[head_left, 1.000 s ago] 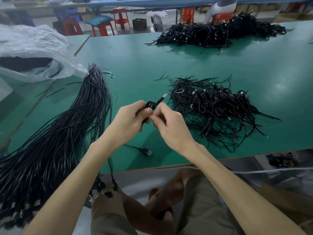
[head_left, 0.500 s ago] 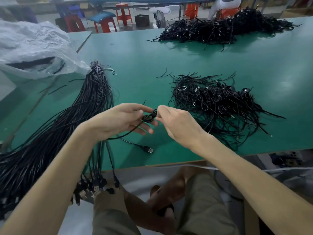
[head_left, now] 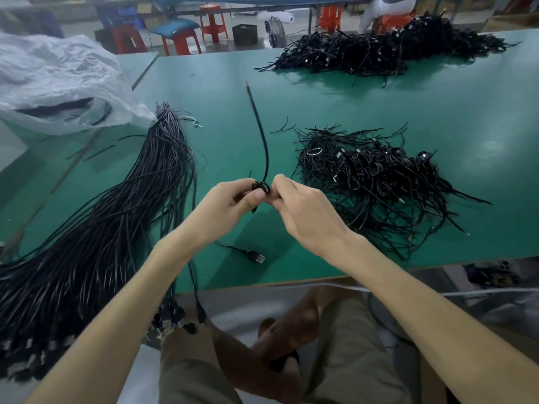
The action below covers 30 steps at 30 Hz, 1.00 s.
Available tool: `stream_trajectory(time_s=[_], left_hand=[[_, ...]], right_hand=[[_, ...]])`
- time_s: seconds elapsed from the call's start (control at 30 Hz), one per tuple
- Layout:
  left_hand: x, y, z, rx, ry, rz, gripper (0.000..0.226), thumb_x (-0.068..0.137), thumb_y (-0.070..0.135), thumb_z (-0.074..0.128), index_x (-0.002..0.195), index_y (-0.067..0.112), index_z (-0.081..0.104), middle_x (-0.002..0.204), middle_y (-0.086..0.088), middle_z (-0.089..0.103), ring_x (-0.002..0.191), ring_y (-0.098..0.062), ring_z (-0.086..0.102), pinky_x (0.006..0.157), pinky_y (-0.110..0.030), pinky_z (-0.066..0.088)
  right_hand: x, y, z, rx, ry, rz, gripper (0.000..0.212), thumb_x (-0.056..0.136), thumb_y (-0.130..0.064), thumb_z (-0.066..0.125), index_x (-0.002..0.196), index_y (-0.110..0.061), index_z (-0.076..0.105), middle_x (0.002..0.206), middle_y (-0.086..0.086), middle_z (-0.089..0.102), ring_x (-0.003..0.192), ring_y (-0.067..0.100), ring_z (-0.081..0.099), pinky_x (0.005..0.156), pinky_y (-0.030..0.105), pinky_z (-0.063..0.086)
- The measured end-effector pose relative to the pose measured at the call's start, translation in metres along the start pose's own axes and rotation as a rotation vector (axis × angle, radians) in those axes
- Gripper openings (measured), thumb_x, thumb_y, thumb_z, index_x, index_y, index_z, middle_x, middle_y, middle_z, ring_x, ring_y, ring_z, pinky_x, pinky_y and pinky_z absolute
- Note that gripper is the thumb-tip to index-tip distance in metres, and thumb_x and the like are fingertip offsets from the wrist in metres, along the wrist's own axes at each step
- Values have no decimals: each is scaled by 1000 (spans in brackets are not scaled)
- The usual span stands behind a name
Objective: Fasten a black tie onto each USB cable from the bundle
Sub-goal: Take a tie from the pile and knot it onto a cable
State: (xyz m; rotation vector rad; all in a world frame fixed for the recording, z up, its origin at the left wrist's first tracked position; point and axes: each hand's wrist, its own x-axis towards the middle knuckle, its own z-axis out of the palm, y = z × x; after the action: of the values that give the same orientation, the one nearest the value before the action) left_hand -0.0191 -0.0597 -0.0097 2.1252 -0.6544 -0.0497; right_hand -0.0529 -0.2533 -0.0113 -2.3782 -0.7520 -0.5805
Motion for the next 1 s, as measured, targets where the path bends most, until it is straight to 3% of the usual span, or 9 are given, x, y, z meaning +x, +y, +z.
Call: stream_trajectory(time_s=[0.07, 0.13, 0.27, 0.4, 0.5, 0.7, 0.8, 0.9, 1.0], left_hand=[[0, -1, 9, 105, 99, -13, 46, 100, 51, 45, 92, 12, 68, 71, -3, 60, 60, -5, 42, 58, -25, 34], [-1, -3, 17, 161, 205, -29, 46, 101, 57, 44, 78, 22, 66, 63, 10, 54, 57, -5, 46, 55, -24, 33], [1, -2, 34, 174, 302, -213, 57, 101, 62, 48, 60, 24, 61, 43, 12, 45, 41, -11, 36, 44, -22, 27], [8, -2, 31, 163, 163, -523, 59, 97, 57, 56, 52, 19, 61, 37, 8, 35, 42, -16, 31, 48, -27, 28], [16, 0, 23, 203, 4, -633, 59, 96, 57, 58, 54, 16, 58, 38, 7, 35, 41, -20, 30, 49, -25, 27], [16, 7, 15, 166, -56, -420, 62, 99, 59, 51, 53, 19, 56, 44, 7, 37, 41, -14, 32, 42, -22, 29], [9, 8, 11, 90, -108, -312, 59, 102, 59, 46, 61, 19, 62, 51, 1, 44, 48, -17, 41, 48, -26, 33], [5, 7, 7, 67, -105, -240, 54, 102, 56, 47, 66, 19, 64, 53, 1, 42, 52, -17, 37, 54, -30, 30], [4, 9, 3, 42, -107, -190, 52, 99, 58, 48, 75, 17, 70, 53, 6, 42, 52, -15, 36, 53, -29, 31]], right_hand=[[-3, 0, 2, 43, 15, 24, 15, 102, -7, 59, 91, -1, 51, 85, 7, 64, 66, 22, 48, 58, 39, 44], [-5, 2, 5, 102, 25, 78, 15, 103, -8, 57, 91, -1, 50, 83, -1, 59, 67, 23, 47, 60, 43, 46], [-12, 9, 13, 93, 60, 136, 16, 104, -9, 55, 90, -1, 52, 80, -6, 50, 65, 22, 44, 59, 40, 41], [-16, 12, 21, -220, 19, -100, 13, 91, 6, 68, 85, -1, 59, 73, 8, 58, 61, 27, 56, 56, 39, 48], [-19, 17, 23, -413, 55, -284, 17, 84, 10, 72, 84, -3, 62, 69, 7, 57, 57, 23, 56, 55, 32, 46], [-17, 15, 11, -359, 119, -183, 16, 101, -18, 63, 90, -5, 62, 81, 6, 62, 70, 24, 61, 65, 39, 54], [-17, 11, 4, -366, 114, -53, 33, 96, -35, 64, 111, -6, 64, 106, 11, 60, 96, 30, 58, 87, 42, 51], [-18, 7, -2, -525, 19, -46, 49, 93, -41, 64, 135, -15, 61, 135, 11, 57, 130, 32, 48, 107, 47, 36], [-19, 8, -2, -542, -14, -91, 38, 97, -33, 65, 128, -12, 66, 107, 3, 71, 109, 26, 64, 104, 44, 42]])
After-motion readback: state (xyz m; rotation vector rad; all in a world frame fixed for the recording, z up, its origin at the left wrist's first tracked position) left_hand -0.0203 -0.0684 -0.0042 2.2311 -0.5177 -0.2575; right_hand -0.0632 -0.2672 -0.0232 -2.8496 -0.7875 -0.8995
